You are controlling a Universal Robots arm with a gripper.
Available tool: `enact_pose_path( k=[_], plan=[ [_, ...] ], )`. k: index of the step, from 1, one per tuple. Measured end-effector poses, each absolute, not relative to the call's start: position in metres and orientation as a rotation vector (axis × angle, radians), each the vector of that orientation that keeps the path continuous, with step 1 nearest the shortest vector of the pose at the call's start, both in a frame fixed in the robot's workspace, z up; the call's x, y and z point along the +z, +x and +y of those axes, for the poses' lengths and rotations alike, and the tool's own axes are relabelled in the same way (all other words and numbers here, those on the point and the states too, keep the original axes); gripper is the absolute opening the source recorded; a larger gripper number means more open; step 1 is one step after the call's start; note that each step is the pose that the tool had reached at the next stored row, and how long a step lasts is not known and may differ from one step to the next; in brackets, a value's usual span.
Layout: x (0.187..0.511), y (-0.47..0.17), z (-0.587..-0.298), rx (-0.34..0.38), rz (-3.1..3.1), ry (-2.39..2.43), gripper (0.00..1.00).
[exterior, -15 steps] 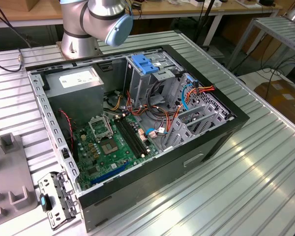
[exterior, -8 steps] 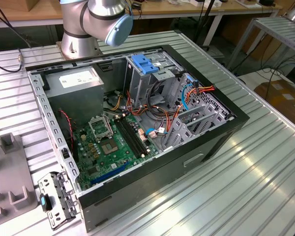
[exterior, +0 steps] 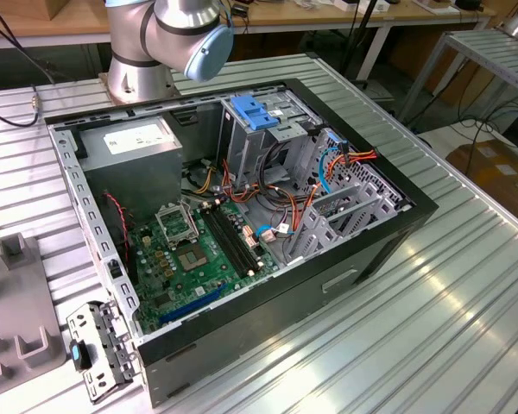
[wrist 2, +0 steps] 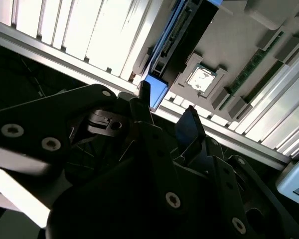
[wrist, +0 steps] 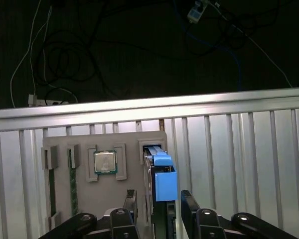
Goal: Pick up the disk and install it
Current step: 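Pick up the disk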
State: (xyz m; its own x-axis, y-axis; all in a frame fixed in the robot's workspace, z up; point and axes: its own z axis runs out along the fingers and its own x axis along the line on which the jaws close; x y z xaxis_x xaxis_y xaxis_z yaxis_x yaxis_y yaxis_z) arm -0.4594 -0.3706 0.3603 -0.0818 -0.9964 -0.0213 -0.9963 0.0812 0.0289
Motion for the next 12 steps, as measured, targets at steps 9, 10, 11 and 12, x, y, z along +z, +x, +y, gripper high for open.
enact_pose_path(
  k=[9, 10, 11, 12],
  plan=[
    [0.349, -0.460, -0.370, -0.055, -2.307, 2.126, 0.48],
    [0.344, -0.460, -0.368, -0.055, -2.307, 2.126, 0.56],
    [0.342, -0.460, -0.368, -0.055, -2.306, 2.126, 0.56],
    [0.341, -0.460, -0.367, -0.055, -2.306, 2.126, 0.56]
  ],
)
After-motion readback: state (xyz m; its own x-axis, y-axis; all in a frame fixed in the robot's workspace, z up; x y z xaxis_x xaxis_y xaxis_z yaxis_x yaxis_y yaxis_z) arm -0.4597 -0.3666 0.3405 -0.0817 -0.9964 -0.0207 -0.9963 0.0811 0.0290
